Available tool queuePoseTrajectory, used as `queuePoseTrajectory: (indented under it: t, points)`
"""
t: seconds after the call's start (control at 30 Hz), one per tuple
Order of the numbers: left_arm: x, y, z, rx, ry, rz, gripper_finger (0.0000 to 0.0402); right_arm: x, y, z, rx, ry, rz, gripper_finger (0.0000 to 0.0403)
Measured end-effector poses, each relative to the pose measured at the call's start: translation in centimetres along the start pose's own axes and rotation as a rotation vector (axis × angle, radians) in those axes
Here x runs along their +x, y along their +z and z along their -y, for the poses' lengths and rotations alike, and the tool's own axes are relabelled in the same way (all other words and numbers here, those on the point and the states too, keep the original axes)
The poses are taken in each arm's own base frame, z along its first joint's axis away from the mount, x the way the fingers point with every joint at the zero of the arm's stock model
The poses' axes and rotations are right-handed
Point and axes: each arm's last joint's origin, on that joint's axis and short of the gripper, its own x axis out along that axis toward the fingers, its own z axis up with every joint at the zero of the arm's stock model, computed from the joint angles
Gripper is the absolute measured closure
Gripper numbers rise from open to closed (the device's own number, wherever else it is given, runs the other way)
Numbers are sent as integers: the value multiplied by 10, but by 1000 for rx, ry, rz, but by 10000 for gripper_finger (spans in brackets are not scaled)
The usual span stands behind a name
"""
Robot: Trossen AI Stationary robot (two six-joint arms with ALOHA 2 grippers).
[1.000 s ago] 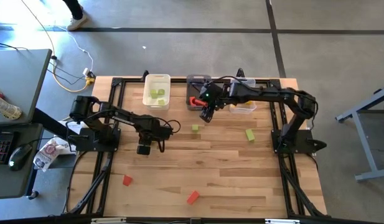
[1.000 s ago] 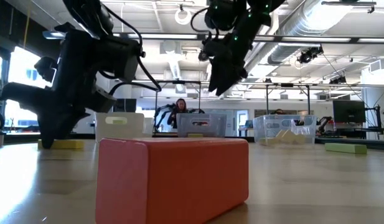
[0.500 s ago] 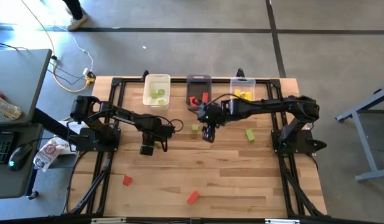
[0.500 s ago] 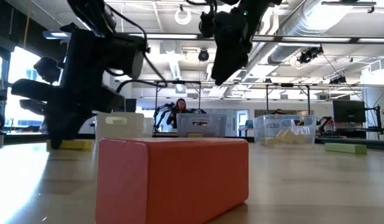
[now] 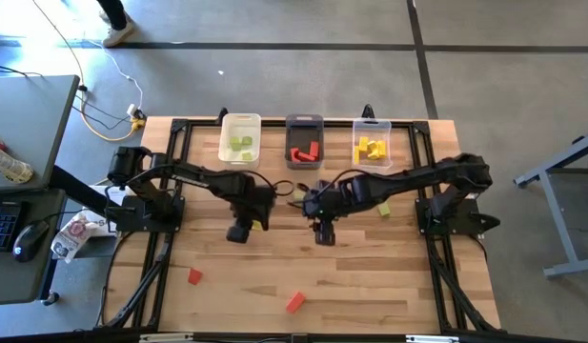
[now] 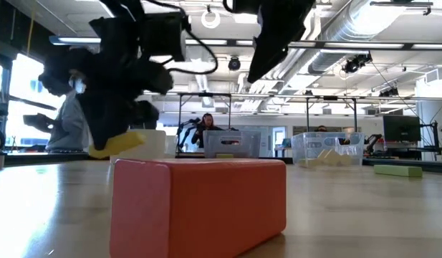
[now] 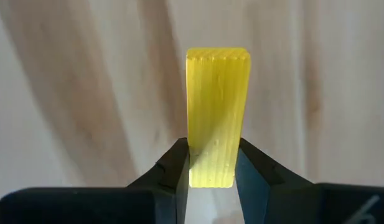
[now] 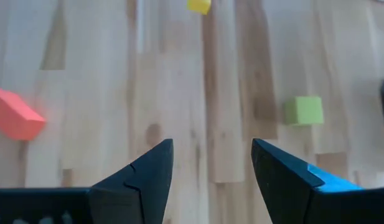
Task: Sort & place blocks by color
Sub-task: Put the yellow block into the transparent bin
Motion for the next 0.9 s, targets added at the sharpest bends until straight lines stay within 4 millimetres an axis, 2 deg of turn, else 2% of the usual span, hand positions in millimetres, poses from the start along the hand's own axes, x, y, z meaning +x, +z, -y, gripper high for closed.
queuePoseTrajectory:
  t: [0.47, 0.67, 0.9]
  points:
    - [-10, 30, 3, 79, -206, 307, 324, -4, 7, -40, -300, 72, 157, 199]
    - [-17, 44, 5, 136, -314, 467, 324, -5, 11, -45, -412, 75, 209, 199]
    - [-24, 55, 7, 201, -379, 593, 323, -6, 15, -46, -424, 76, 252, 199]
